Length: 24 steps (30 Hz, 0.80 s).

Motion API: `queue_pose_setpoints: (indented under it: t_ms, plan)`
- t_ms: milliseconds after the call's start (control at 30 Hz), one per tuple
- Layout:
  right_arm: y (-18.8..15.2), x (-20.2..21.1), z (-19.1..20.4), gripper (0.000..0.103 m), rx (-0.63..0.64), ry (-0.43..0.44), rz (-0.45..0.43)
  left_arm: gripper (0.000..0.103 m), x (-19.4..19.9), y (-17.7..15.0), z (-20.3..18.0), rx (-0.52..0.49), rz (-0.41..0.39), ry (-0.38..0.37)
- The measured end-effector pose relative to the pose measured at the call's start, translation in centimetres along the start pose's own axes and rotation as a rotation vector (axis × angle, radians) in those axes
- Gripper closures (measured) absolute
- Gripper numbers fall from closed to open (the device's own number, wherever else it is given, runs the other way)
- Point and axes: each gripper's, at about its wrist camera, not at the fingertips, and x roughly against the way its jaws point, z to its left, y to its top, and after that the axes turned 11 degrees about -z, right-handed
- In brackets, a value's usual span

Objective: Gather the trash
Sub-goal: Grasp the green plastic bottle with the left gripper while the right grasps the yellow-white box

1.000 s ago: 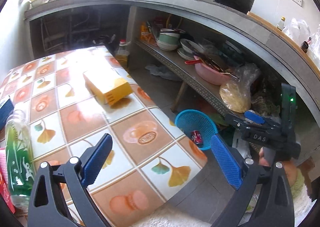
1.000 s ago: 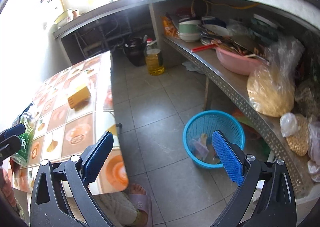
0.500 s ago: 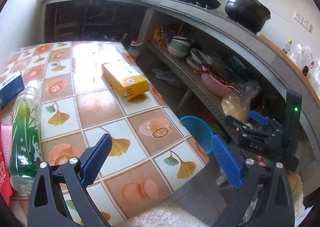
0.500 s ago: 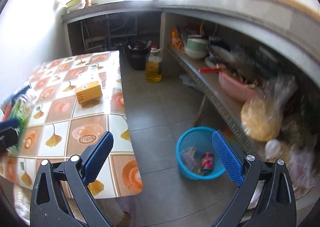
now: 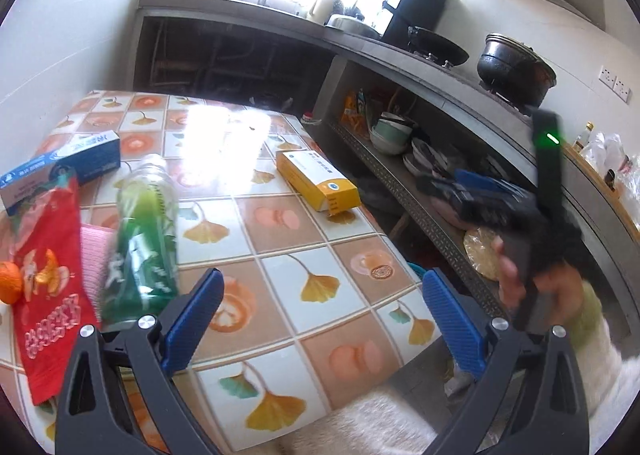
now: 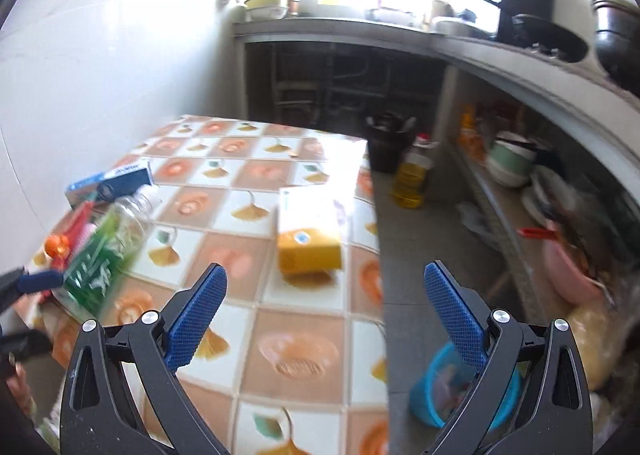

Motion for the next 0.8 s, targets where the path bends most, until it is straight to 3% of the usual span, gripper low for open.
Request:
queue_pose_setpoints:
  t_ms: [167, 433, 600, 800]
  plan:
    - [2.1, -8.8, -0.2, 0.008, -0.074, 0.115, 0.183, 0.006, 2.4, -0.5, 2.8, -0.006, -0.046, 0.046]
    - [1.6, -18.7, -1.3, 0.008, -0.149, 0.111, 0.37, 0.006, 2.9, -0.4, 6.9, 0.062, -0.039, 0.131]
    - [0.5, -20.7, -0.8, 0.008, -0.113, 0.104, 0.428, 0.006, 1.3, -0.2, 7.9, 0.056, 0.004, 0.187]
    - [-0.3, -20.3, 0.3, 0.028, -0.052, 0.081, 0.433, 0.006, -1.0, 0.2, 8.8, 0.077, 0.085, 0.265]
